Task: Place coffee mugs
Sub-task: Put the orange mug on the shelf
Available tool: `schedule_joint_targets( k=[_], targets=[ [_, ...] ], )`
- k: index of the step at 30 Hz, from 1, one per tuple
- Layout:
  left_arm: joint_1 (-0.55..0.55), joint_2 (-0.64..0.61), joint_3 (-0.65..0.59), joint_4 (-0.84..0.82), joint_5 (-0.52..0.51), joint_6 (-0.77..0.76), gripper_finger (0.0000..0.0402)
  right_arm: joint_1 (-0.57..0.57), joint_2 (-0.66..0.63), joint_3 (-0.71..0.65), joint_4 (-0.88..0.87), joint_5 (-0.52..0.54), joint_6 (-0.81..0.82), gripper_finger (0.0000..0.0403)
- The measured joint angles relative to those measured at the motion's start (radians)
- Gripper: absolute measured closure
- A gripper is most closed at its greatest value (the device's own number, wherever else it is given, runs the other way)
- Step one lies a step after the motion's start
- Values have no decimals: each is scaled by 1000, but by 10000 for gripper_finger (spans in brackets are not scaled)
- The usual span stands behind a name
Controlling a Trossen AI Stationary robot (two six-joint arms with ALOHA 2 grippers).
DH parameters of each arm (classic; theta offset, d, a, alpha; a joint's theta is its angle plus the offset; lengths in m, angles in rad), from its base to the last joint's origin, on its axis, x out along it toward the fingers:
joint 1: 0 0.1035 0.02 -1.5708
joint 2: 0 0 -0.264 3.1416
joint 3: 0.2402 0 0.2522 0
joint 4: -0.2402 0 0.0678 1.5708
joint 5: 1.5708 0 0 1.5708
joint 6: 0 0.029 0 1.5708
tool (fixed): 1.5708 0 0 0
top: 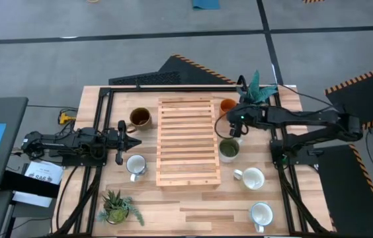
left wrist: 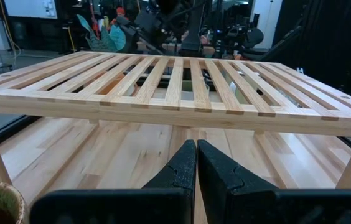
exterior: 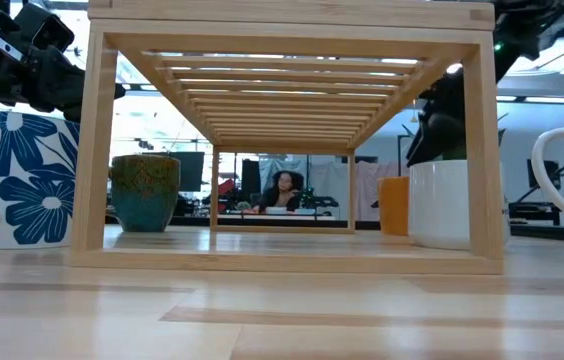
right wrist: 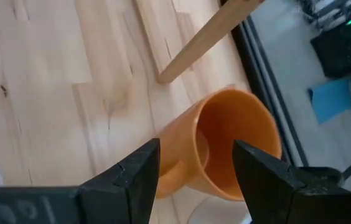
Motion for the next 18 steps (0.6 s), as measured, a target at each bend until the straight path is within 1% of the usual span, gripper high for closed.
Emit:
schedule_joint_targets(
  k=[4, 9, 12, 18],
  targets=[
    [0, 0, 0, 0, 0, 0, 401, 0, 53, 15, -1, 9, -4, 177],
    [0, 0, 0, 0, 0, 0, 401, -22, 110, 33, 18, 73, -27, 177],
    [0, 0, 0, 0, 0, 0, 401, -41, 137, 34, 58, 76, -31, 177],
    [0, 0, 0, 0, 0, 0, 401, -67, 199, 34, 62, 76, -38, 177]
  ],
)
